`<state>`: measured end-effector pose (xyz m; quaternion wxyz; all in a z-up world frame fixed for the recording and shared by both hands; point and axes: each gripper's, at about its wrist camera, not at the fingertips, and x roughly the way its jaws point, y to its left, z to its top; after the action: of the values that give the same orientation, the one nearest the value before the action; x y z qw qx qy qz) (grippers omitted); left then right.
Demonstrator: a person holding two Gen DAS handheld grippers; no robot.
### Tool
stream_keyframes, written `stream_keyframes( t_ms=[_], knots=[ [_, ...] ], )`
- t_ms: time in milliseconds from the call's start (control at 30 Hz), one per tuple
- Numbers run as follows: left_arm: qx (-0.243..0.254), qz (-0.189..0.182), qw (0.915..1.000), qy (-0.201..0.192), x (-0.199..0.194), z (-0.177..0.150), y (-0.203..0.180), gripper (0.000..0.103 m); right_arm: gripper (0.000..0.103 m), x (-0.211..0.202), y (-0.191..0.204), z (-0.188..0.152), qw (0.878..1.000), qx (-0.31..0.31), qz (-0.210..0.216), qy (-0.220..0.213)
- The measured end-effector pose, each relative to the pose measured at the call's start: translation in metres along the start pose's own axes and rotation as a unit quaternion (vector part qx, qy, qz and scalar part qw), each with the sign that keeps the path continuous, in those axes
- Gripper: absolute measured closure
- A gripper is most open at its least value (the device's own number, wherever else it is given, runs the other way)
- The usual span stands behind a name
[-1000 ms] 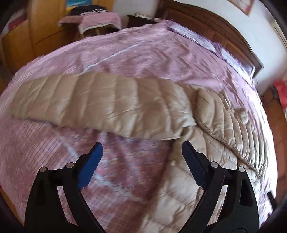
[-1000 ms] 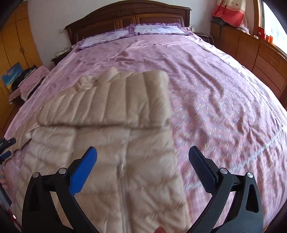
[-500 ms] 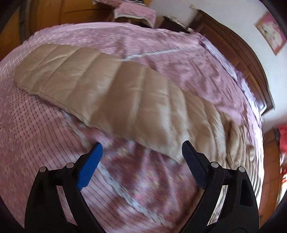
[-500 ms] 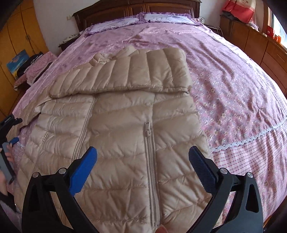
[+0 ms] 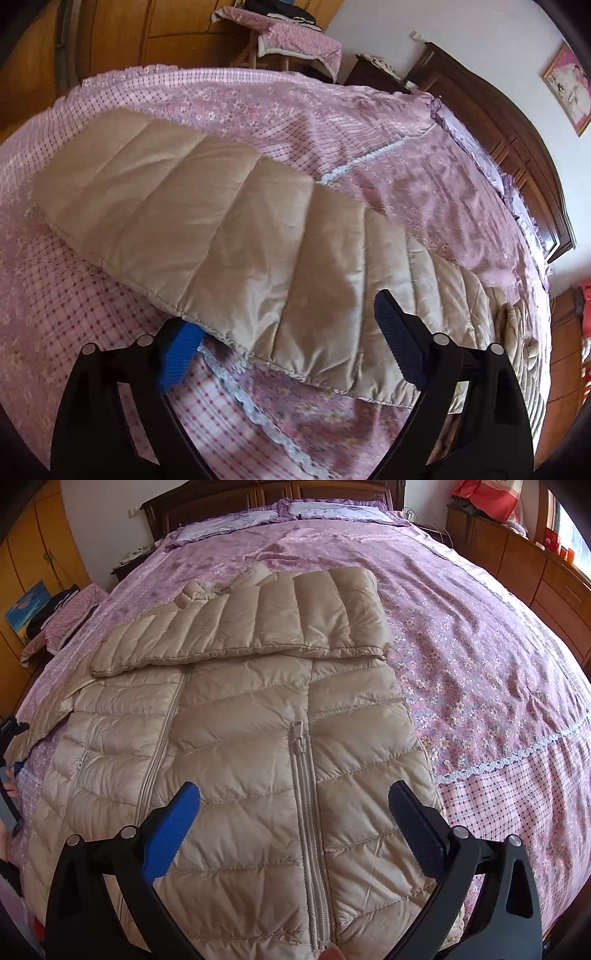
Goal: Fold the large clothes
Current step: 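Grasp the sleeve cuff with the left tool and lift it over the jacket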
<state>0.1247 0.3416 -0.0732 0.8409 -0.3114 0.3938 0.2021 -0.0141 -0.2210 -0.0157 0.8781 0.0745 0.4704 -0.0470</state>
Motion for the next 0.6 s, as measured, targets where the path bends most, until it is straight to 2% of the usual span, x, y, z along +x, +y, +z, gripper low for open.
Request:
stream_keyframes(
  t_ms=[67,100,133,200,233,300,433,600],
  knots=[
    [0.008,0.006,0.9999,-0.005,-0.001,0.0,0.002,0.031,0.006,0.001,-0.001,0.0,1.0,0.002,-0.001,0.0],
    [0.022,0.007,0.9997,-0.011,-0.001,0.001,-0.001,0.046,0.006,0.002,-0.001,0.0,1.0,0.004,0.0,0.0],
    [0.032,0.006,0.9994,-0.013,-0.003,0.001,-0.001,0.055,0.006,0.002,-0.001,0.001,1.0,0.005,0.0,0.001],
    [0.044,-0.004,0.999,-0.013,-0.007,0.003,-0.001,0.089,0.006,0.004,-0.002,0.001,1.0,0.005,0.0,0.002],
    [0.046,-0.007,0.9988,-0.016,-0.009,0.004,-0.001,0.095,0.006,0.004,-0.001,0.001,1.0,0.005,0.001,0.002],
    [0.053,-0.014,0.9982,-0.023,-0.016,0.006,-0.003,0.098,0.006,0.004,-0.002,0.001,1.0,0.005,0.001,0.001],
    [0.089,-0.04,0.993,-0.066,-0.048,0.007,-0.018,0.099,0.006,0.004,-0.002,0.002,1.0,0.006,0.001,-0.001],
    [0.129,-0.098,0.983,-0.087,-0.088,0.003,-0.047,0.099,0.006,0.003,-0.005,0.002,1.0,0.01,0.0,-0.002]
  ],
)
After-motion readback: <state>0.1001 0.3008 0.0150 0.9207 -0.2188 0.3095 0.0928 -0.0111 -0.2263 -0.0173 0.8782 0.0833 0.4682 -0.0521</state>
